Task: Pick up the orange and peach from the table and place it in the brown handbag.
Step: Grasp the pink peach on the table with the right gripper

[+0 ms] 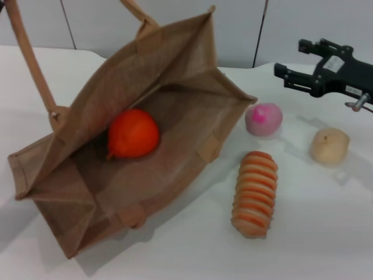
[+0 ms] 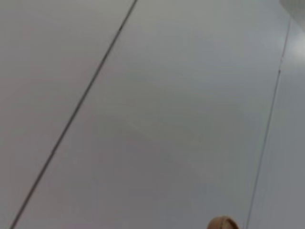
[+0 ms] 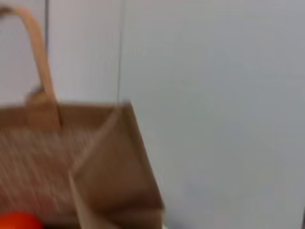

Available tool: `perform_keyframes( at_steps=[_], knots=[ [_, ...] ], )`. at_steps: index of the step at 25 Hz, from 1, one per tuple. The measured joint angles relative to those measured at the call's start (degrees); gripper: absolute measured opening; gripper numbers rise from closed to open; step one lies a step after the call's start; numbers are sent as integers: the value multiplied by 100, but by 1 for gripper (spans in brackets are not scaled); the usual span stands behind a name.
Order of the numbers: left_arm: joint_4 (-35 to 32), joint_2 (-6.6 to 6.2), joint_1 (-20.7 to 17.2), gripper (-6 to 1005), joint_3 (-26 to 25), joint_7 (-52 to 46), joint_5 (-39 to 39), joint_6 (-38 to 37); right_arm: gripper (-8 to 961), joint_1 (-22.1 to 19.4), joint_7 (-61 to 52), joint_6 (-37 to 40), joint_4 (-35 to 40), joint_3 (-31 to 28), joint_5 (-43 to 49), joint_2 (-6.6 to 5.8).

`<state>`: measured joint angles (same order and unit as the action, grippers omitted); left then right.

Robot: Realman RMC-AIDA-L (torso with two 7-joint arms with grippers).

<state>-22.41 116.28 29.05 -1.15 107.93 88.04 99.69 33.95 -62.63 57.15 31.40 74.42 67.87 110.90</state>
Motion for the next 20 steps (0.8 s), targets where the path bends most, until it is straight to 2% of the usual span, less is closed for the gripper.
perform_keyframes(
  at_steps=[5,11,20],
  knots=[
    [0,0,-109,106,-255,7,2,-2,811,185,-58,-427,-237,-1,536,36],
    [-12,0,-207,106,-435,10,4,-7,810,549,-66,-857,-656,41,1111,178],
    [-2,8,-214,106,-509,72,-31,18,809,1127,-70,-1118,-1391,50,1497,247]
  ],
)
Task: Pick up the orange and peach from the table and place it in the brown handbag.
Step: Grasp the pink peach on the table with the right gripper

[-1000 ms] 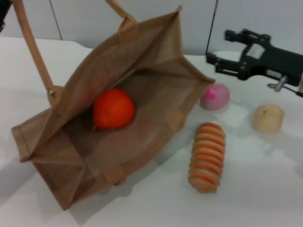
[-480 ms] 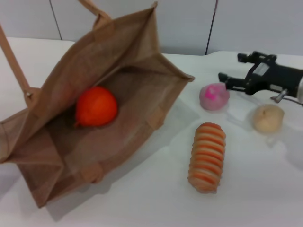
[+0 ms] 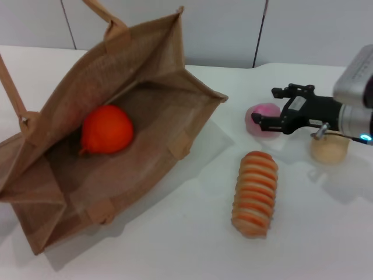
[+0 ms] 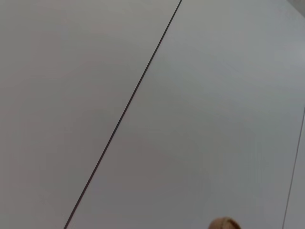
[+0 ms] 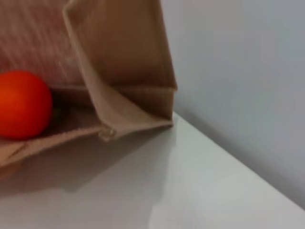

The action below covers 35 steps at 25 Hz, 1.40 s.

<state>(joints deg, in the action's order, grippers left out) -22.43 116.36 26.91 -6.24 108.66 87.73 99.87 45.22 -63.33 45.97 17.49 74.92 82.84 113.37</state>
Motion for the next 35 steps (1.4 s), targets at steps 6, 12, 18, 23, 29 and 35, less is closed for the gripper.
perform_keyframes(
  at_steps=[6,12,18,23,29,35],
  knots=[
    [16,1,49,106,46,0,-28,-23,808,233,-184,-442,-137,-3,529,155],
    [20,1,72,106,60,-1,-44,-30,807,323,-618,-620,-150,-5,960,196],
    [20,1,79,106,61,-2,-83,-30,796,326,-672,-639,-132,-41,976,200],
    [20,1,92,106,61,-3,-95,-30,771,329,-672,-749,-126,-11,978,203],
    [20,1,117,106,61,-3,-99,-30,736,330,-673,-751,-139,-38,978,204],
    [20,1,128,105,61,-3,-99,-30,701,330,-866,-751,-119,-7,981,203]
  ],
)
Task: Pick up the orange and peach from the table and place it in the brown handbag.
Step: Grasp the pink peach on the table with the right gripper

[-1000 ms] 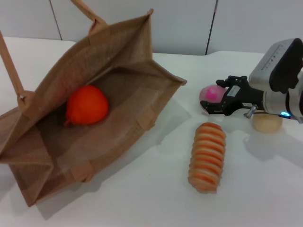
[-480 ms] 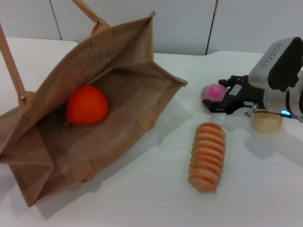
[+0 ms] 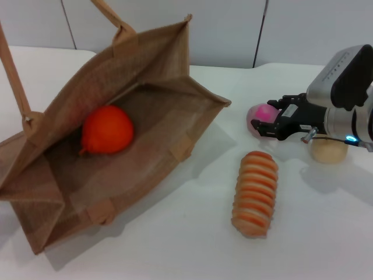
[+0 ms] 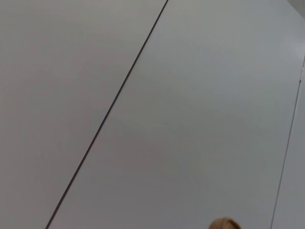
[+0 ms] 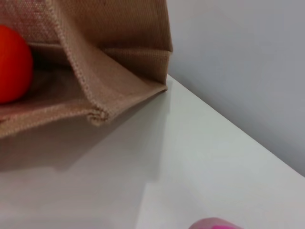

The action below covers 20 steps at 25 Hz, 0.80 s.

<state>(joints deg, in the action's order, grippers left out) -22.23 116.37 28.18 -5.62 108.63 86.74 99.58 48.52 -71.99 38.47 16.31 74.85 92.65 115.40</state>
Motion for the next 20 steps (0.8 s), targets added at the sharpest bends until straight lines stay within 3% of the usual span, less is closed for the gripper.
perform_keyframes(
  at_steps=[20],
  knots=[
    [-8,-13,-8,105,0,0,-121,-36,496,-133,-210,465,221,-51,-28,-35]
  ],
)
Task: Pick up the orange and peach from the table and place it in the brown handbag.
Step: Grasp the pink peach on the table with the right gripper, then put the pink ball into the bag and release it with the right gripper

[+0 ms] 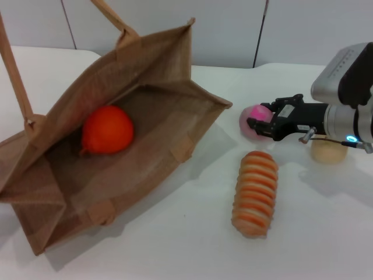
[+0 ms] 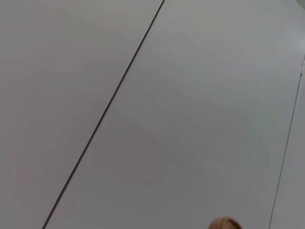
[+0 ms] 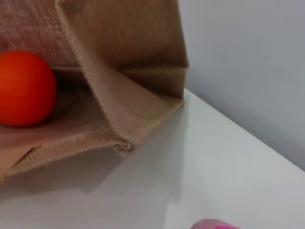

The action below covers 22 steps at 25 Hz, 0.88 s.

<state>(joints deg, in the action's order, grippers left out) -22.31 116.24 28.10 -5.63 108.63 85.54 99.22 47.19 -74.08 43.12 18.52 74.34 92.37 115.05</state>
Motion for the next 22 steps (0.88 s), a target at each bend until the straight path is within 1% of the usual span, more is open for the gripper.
perform_keyframes(
  at_steps=[2,9,12,14,18,22],
  knots=[
    [-8,-7,2,105,0,-8,-18,0,484,-158,-79,59,269,-6,-12,1],
    [-13,-14,13,105,3,-5,-38,9,454,-1161,-620,193,1910,-8,-7,36],
    [-12,-15,34,105,9,-4,-86,10,444,-1467,-766,384,2411,-11,-19,38],
    [-23,-16,61,105,9,-10,-163,9,441,-1597,-781,620,2639,-43,-22,40],
    [-39,-21,172,105,9,-19,-323,5,435,-1820,-731,1622,3101,-276,-32,50],
    [-39,-16,319,105,9,-4,-480,-10,433,-1859,-550,2635,3289,-599,-87,51]
  ],
)
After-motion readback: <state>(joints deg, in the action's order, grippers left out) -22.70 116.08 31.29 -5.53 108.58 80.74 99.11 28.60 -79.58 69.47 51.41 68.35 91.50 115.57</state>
